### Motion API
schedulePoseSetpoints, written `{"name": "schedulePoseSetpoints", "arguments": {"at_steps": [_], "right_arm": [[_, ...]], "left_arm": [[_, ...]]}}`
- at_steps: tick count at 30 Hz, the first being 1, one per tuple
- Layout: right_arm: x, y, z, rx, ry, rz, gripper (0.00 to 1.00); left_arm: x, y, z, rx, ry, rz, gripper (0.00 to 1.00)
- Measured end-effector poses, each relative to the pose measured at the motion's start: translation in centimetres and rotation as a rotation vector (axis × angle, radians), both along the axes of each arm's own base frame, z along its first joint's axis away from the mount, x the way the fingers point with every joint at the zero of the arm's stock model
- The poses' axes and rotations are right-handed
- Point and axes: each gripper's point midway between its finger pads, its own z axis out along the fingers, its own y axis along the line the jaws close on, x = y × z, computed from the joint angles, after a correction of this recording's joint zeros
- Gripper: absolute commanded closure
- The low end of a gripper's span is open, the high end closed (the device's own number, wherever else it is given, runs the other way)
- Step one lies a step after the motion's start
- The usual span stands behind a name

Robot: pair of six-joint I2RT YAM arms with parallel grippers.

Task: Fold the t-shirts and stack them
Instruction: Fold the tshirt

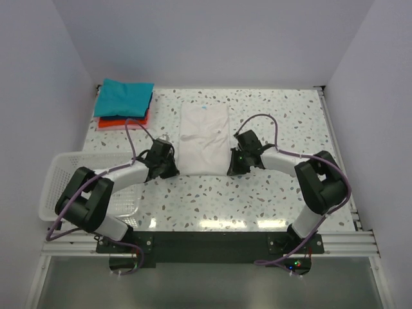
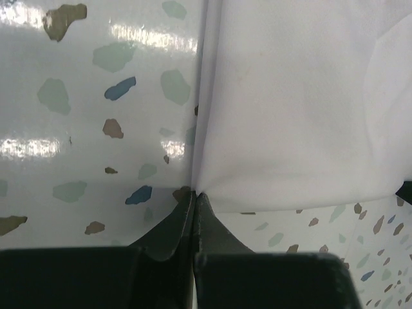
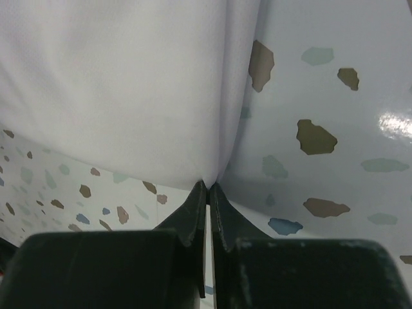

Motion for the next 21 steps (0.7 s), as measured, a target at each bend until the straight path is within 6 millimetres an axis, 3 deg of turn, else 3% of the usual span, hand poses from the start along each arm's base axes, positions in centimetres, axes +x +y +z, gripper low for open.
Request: {"name": "schedulePoseSetpoints", "arguments": {"at_steps": [4,8,13,21], "right_arm": [[-1.5,-0.1,-0.1,0.020,0.009,0.013,1.00],[-4.3,-0.1,-0.1,0.035,0.028,0.042,1.00],[-9.0,0.1,-0.1,0.034,0.061,0.099,1.00],[-17.2,-1.8,0.3,0.050,0.133,0.126,1.00]], "left_arm": [[-2.0,0.2,0.0,-0.004,0.005,0.001,1.00],[-4.3,-0.1,-0.1,0.000,0.002,-0.010,1.00],[-8.1,-1.0,-0.2,-0.003,0.027,-0.045,1.00],[-15.3,-1.1,-0.3,-0.069,0.101,-0.091,1.00]]}}
